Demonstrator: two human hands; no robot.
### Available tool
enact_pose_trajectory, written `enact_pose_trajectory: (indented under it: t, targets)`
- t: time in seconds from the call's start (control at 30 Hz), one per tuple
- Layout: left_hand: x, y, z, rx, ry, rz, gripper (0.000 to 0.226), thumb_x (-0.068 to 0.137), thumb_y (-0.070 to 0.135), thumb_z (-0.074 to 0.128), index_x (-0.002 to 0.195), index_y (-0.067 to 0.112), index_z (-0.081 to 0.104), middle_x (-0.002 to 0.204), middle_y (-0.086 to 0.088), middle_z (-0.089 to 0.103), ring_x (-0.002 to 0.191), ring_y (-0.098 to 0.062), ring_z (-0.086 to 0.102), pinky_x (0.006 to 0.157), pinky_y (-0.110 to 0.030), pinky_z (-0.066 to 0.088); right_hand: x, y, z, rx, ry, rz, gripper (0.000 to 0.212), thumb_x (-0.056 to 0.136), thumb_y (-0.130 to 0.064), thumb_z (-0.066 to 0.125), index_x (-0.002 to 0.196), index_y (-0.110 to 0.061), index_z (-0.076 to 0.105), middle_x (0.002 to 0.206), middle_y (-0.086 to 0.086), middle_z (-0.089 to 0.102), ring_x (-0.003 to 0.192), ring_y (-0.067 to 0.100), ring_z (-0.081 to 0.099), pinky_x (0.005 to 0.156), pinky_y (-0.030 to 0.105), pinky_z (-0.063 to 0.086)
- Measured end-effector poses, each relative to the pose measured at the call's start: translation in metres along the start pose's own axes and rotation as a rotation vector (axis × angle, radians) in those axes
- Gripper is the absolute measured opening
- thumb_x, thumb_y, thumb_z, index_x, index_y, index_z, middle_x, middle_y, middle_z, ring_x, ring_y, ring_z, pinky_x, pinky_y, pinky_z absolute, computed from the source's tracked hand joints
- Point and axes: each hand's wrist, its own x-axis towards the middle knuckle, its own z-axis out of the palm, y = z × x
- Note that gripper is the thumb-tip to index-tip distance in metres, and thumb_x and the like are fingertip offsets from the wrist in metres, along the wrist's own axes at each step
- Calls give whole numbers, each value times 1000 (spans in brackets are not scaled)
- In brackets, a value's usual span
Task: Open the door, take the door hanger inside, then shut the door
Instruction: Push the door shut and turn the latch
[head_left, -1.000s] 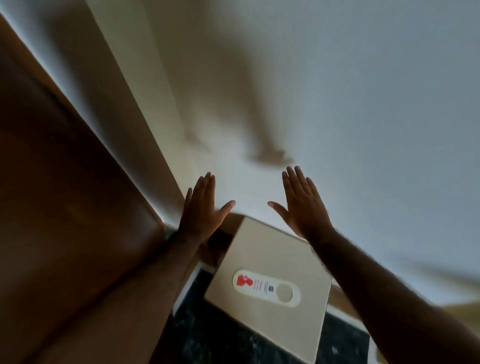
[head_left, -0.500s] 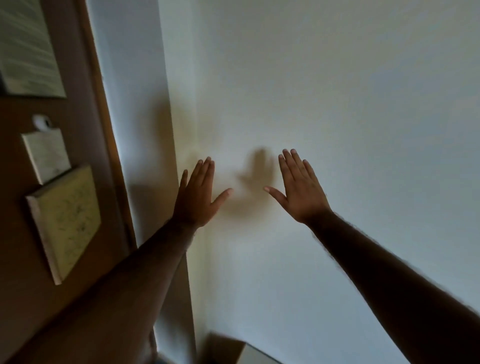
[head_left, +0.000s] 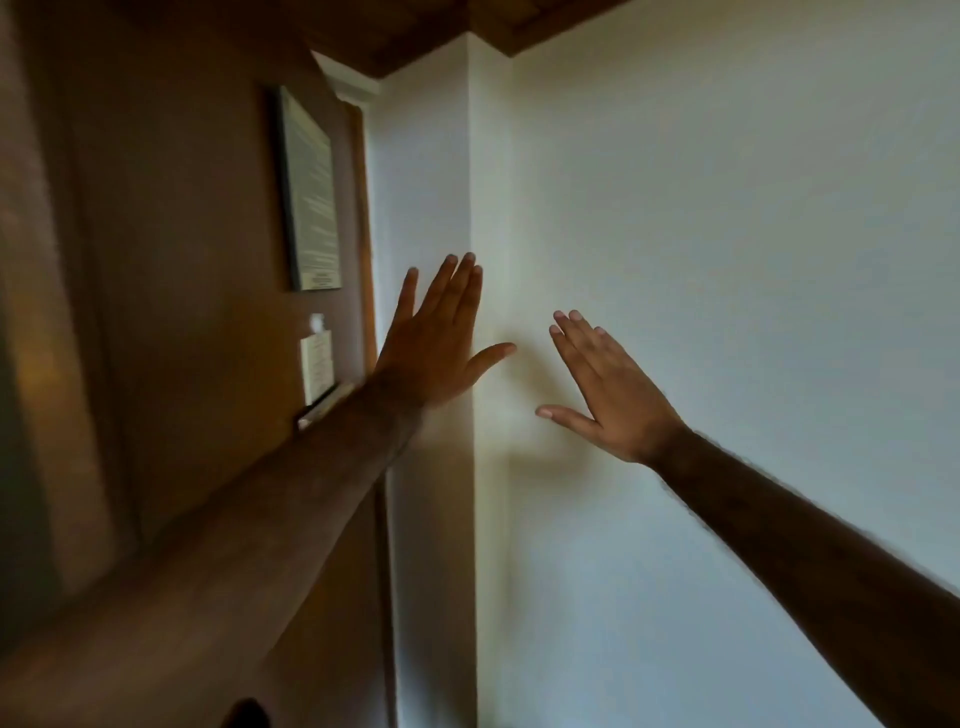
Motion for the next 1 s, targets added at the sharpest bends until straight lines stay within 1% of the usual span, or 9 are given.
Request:
enact_pose_trajectory:
  t: [0.1, 0.17, 0.3, 0.4, 0.5, 0.6, 0.73, 0.9, 1.0]
  targets:
    - [-35, -19, -33, 138, -139, -58, 106, 92, 82, 2, 169, 8, -3, 178, -8, -9, 166, -23, -11, 131, -63, 0, -4, -38, 30, 95, -40, -125, 101, 100, -75, 40, 167, -7, 9, 177, 10, 4, 163, 23, -2, 131, 49, 15]
    - [-74, -39, -50, 301, -223, -89, 107, 92, 82, 4, 168, 6, -2, 178, -11, -6, 166, -26, -8, 129, -65, -5, -4, -74, 60, 184, -53, -193, 105, 98, -73, 50, 167, -6, 7, 177, 11, 3, 163, 23, -2, 132, 47, 13]
    - [-147, -60, -72, 495, -402, -119, 109, 95, 84, 18, 166, 2, 1, 177, -17, -1, 166, -33, -6, 129, -66, -8, -17, -139, 114, 347, -79, -305, 111, 94, -76, 56, 164, 1, 18, 175, 18, 12, 163, 29, 6, 131, 46, 15]
    - [-180, -72, -73, 662, -523, -157, 108, 97, 81, 19, 160, -1, -9, 176, -20, -8, 165, -36, -11, 127, -66, -14, -33, -179, 148, 445, -122, -362, 115, 90, -73, 66, 164, 1, 19, 175, 17, 12, 163, 29, 6, 132, 47, 15]
    - [-204, -85, -66, 885, -638, -66, 107, 99, 78, 20, 164, -4, 0, 174, -27, -7, 164, -43, -9, 128, -67, -13, -51, -224, 182, 548, -231, -402, 119, 89, -75, 65, 167, -4, 9, 176, 14, 3, 163, 27, 1, 131, 46, 12]
    - [-216, -97, -59, 1016, -633, 31, 106, 100, 76, 19, 164, -7, 2, 172, -33, -9, 162, -48, -8, 127, -70, -8, -75, -267, 211, 619, -314, -407, 118, 90, -82, 56, 168, -10, 3, 177, 9, -3, 163, 23, -4, 130, 39, 3]
    - [-221, -112, -56, 1077, -620, 46, 108, 99, 77, 14, 163, -8, -3, 172, -33, -12, 163, -46, -10, 128, -71, -8, -107, -311, 243, 685, -384, -423, 117, 91, -82, 56, 167, -7, 8, 177, 4, -6, 163, 20, -4, 129, 24, -9]
    - [-232, -146, -54, 1104, -606, 43, 107, 98, 78, 8, 165, -5, -6, 173, -29, -15, 164, -41, -11, 127, -68, -10, -133, -364, 277, 800, -475, -395, 121, 86, -90, 51, 168, -13, 7, 177, 3, 0, 163, 19, 1, 129, 41, 17]
    - [-239, -173, -52, 1107, -599, 24, 107, 98, 79, 7, 165, -3, -10, 174, -25, -17, 165, -37, -12, 126, -69, -10, -139, -398, 284, 818, -507, -405, 107, 93, -84, 47, 165, -7, 25, 175, 9, 16, 162, 24, 10, 130, 41, 23]
